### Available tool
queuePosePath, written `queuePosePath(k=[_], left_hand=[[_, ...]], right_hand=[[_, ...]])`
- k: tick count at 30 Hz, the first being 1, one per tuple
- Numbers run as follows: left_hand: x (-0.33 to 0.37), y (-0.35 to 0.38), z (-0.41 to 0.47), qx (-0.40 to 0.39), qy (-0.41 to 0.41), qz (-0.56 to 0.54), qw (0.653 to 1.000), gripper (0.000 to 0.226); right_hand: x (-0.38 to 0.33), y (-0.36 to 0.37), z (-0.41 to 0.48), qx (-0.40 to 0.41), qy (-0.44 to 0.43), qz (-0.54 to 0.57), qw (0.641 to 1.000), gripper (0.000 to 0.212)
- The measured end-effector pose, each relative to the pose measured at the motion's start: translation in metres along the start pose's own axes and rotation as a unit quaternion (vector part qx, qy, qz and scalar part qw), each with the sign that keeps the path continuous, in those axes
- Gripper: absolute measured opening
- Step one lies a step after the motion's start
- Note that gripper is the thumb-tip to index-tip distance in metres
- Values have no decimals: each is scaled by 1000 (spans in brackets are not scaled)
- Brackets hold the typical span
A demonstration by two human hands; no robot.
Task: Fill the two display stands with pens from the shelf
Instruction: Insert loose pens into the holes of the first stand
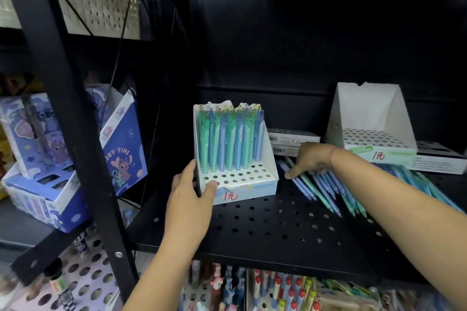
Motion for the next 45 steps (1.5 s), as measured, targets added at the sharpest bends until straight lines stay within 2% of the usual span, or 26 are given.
queuePosePath(k=[2, 13, 22, 26, 30, 33, 37, 42, 45], left_hand=[[0, 0, 0, 1, -1, 0, 1000, 59], [1, 0, -1, 3, -3, -3, 1000, 59], [1, 0, 0, 7, 3, 0, 1000, 59], [0, 0, 1, 6, 3, -1, 1000, 58], [-1, 0, 1, 7, 5, -1, 1000, 58], [0, 0, 1, 7, 7, -1, 1000, 58], [0, 0, 0, 6, 5, -1, 1000, 58], [-1, 0, 0, 3, 5, 1, 1000, 59], [0, 0, 0, 4, 11, 0, 1000, 59]], right_hand=[[-3, -1, -1, -12, 11, -22, 1000, 39], [-6, 4, 13, -69, 52, 3, 996, 27], [-9, 5, 5, -38, -14, 61, 997, 26], [-3, -11, -6, 3, -64, 117, 991, 29], [1, -39, -33, 90, -136, 117, 980, 18], [2, -50, -57, 180, -192, 149, 953, 13], [1, -47, -86, 288, -247, 153, 912, 16], [13, -34, -96, 306, -273, 210, 887, 5], [22, -22, -84, 275, -246, 187, 910, 11]])
Point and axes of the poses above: each hand's wrist, its own z-axis towards the middle knuckle, its own y-axis out of the palm, x = y × z, the point moved 5 cm from there along z, towards the middle knuckle, and after that the axes turned 9 degrees about -x, right-handed, at the moved point
